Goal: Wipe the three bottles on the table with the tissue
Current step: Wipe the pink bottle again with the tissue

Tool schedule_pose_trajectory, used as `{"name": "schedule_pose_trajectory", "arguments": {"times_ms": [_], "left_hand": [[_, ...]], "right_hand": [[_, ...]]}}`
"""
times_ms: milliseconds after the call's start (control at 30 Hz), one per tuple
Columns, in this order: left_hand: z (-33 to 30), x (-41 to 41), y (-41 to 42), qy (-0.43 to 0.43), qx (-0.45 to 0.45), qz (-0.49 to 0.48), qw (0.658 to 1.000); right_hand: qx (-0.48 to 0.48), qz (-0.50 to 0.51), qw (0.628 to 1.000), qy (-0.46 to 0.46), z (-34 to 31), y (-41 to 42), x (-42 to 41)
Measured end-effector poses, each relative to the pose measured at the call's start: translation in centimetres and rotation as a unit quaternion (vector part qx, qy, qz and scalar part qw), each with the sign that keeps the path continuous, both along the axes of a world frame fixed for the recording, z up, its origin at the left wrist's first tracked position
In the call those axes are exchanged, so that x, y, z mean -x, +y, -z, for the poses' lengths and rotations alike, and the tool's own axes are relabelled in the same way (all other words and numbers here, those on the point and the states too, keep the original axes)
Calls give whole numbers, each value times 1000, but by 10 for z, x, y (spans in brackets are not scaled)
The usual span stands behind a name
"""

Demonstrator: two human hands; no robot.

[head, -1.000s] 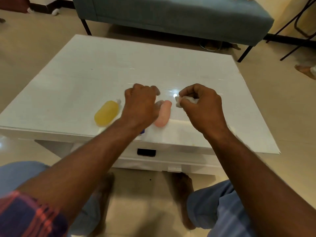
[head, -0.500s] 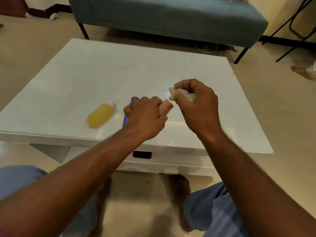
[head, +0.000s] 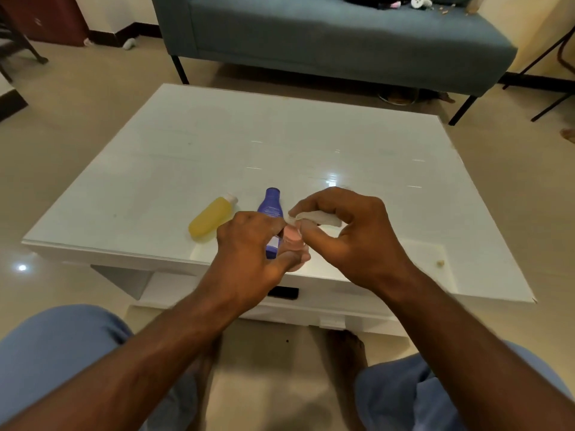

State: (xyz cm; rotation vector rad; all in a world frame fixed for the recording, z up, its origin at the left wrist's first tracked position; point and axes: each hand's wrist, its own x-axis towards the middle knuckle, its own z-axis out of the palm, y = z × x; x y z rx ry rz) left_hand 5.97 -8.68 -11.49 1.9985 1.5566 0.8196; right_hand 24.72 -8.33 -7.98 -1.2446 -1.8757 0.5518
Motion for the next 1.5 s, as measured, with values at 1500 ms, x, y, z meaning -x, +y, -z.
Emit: {"name": "schedule_pose_trajectory", "arguments": {"times_ms": [1500], "left_hand": [[-17, 15, 8, 64, -96, -13, 993]], "right_hand": [[-102, -5, 995, -21, 7, -3, 5]]}}
